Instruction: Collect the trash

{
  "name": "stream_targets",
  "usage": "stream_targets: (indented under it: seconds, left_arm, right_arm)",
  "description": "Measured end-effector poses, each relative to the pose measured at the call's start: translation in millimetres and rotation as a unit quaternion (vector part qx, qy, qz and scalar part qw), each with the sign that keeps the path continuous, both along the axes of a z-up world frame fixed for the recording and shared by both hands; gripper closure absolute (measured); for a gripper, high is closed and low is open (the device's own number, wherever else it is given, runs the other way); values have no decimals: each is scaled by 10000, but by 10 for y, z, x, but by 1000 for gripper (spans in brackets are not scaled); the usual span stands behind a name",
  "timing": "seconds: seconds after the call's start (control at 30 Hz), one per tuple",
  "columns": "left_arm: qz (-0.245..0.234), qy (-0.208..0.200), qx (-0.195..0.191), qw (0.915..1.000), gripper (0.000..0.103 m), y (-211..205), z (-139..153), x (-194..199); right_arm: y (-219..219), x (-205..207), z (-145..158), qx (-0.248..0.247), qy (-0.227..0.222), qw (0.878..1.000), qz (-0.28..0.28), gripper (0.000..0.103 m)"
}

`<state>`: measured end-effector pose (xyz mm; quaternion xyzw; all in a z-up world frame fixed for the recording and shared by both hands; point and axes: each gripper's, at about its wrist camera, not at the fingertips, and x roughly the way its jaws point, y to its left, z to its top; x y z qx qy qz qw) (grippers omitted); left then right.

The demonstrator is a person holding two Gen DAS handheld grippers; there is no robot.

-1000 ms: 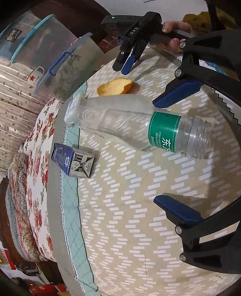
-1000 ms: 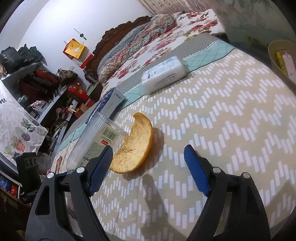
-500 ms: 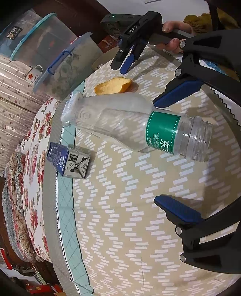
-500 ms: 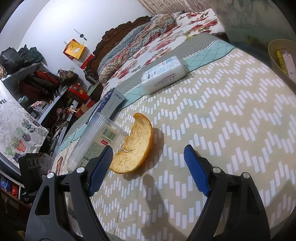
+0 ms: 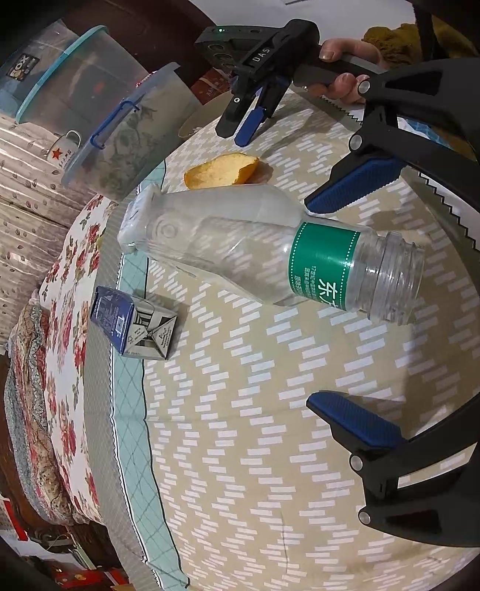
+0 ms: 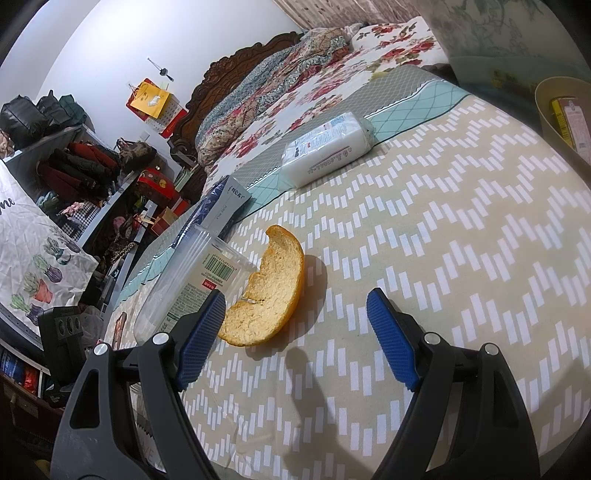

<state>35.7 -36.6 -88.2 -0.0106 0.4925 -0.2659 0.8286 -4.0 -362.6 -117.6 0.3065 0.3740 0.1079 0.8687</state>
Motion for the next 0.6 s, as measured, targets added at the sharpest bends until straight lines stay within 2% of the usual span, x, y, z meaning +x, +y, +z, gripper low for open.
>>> stream_targets:
  seconds: [0.6]
  left_arm:
    - [-5,-15,37,10000,9,-20,-18,-9]
  right_arm:
    - [-16,4,-7,10,-6,10000,4,24]
